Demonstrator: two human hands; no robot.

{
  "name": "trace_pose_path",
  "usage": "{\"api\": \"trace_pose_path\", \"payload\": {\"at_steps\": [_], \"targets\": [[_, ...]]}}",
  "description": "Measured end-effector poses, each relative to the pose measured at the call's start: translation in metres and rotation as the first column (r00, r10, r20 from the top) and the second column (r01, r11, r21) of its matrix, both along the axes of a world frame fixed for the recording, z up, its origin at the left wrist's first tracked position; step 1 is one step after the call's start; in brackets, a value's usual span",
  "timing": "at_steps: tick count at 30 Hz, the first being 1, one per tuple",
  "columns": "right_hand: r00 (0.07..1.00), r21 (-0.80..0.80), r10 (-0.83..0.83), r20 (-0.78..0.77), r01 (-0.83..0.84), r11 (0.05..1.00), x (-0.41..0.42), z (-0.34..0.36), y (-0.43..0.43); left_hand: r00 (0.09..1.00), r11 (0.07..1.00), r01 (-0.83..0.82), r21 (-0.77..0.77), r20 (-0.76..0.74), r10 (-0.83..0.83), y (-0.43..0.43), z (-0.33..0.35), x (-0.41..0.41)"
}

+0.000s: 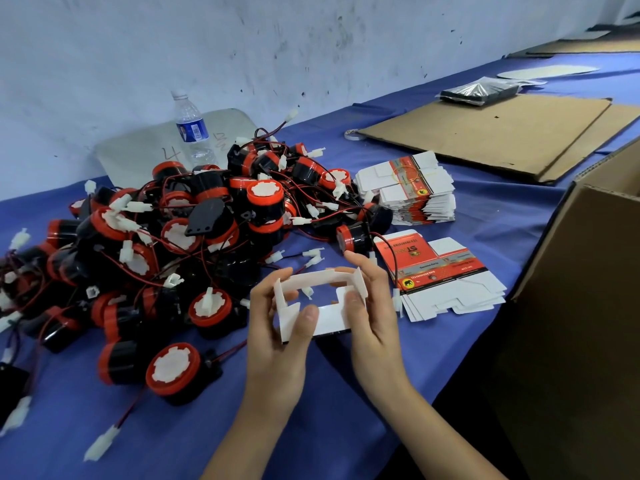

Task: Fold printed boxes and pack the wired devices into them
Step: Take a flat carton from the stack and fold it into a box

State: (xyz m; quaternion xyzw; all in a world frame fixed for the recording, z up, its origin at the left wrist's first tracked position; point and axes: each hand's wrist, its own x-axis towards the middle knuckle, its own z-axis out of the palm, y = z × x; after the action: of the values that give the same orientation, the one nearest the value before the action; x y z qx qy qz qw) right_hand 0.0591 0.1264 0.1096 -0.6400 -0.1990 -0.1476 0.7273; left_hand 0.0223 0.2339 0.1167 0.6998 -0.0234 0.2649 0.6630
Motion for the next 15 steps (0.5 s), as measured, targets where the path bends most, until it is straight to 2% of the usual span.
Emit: {"api": "trace_pose_path", "payload": {"at_steps": [7, 11, 15], "targets": [[0.998, 0.049, 0.042, -0.037, -0.04, 0.998, 0.002, -0.004, 0.001, 1.0, 0.999, 0.007, -0.046, 0.01, -0.007, 0.003, -0.001, 0.001], [0.998, 0.044, 0.053, 0.026, -0.054, 0.998, -0.001, -0.006, 0.002, 1.0, 0.999, -0.005, -0.05, 0.028, 0.006, 0.008, -0.005, 0.004], [0.99, -0.004, 0.042, 0.132, -0.042, 0.999, -0.005, -0.004, 0.002, 1.0, 0.985, -0.012, -0.173, 0.007, 0.014, 0.013, -0.006, 0.008]]}}
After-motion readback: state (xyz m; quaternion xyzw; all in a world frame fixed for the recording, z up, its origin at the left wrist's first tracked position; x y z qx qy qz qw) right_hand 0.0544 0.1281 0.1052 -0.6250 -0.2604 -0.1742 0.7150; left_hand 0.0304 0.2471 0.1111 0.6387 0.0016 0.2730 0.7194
